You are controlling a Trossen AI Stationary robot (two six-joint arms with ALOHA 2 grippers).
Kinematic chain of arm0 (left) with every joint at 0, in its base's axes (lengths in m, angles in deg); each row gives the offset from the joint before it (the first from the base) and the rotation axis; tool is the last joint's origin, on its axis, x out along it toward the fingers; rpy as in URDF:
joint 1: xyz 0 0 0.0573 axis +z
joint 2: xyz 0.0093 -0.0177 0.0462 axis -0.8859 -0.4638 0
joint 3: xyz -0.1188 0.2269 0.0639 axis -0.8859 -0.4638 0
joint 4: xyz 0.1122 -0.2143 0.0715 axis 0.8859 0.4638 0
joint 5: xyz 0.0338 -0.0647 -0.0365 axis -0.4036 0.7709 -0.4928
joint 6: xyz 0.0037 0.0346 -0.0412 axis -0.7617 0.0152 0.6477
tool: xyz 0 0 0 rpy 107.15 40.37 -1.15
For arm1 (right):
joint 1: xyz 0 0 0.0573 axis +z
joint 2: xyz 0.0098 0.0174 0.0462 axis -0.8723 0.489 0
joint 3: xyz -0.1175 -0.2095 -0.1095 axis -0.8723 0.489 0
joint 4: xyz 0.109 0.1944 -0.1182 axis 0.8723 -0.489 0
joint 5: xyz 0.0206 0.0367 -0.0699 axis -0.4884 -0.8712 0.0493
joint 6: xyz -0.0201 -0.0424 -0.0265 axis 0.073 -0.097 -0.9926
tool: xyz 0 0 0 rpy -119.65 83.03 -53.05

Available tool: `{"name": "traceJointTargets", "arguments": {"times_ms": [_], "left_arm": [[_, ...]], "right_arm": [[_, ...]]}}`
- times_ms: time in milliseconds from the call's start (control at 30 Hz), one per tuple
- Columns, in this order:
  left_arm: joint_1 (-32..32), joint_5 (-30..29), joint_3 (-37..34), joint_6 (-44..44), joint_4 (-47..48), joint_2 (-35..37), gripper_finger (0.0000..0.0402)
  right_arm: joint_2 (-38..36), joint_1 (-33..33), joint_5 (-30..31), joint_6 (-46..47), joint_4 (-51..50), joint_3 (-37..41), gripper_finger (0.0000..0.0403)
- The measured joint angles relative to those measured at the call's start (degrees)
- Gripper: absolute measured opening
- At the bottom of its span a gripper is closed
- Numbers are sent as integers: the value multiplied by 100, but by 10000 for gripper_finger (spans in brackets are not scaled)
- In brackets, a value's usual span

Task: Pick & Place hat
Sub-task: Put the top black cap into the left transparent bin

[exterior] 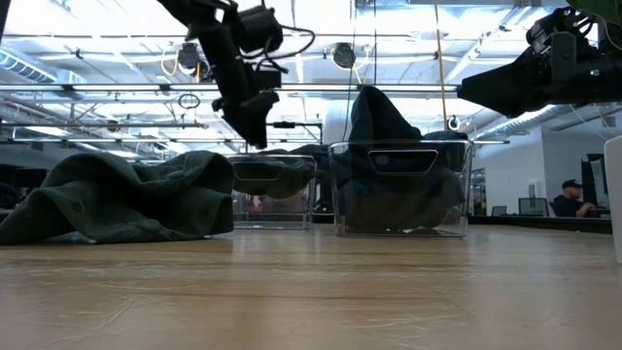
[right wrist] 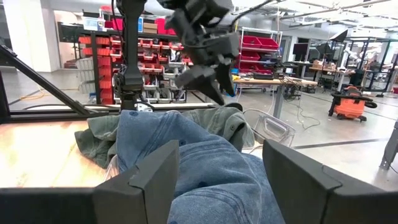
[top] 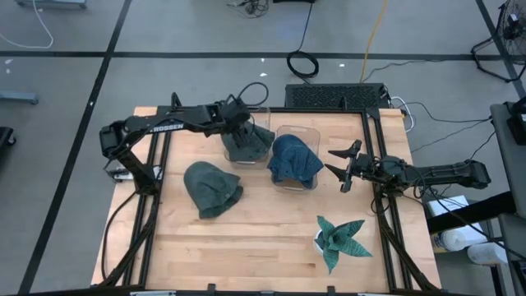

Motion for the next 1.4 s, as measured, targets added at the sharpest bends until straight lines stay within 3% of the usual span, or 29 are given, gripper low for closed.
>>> {"name": "traceJointTargets", "arguments": {"times_ms": [133, 433, 533, 733, 1100, 1400], "left_arm": [[101, 288, 4, 14, 30, -259, 230], [125, 218, 6, -50, 25, -630, 215], [124, 225, 6, -54, 55, -557, 168], [111, 243, 6, -178, 139, -472, 21], [-157, 175, 785, -491, 898, -482, 9], [-590, -650, 1176, -2481, 1155, -479, 7]], "right_arm": [[-1, 0, 0, 2, -9, 0, 222], [1, 0, 0, 0, -2, 1, 222], [1, 2, 0, 0, -2, -1, 222], [1, 1, 0, 0, -2, 0, 222], [1, 1, 0, 0, -2, -1, 222], [0, 2, 0, 0, -2, 0, 222]]}}
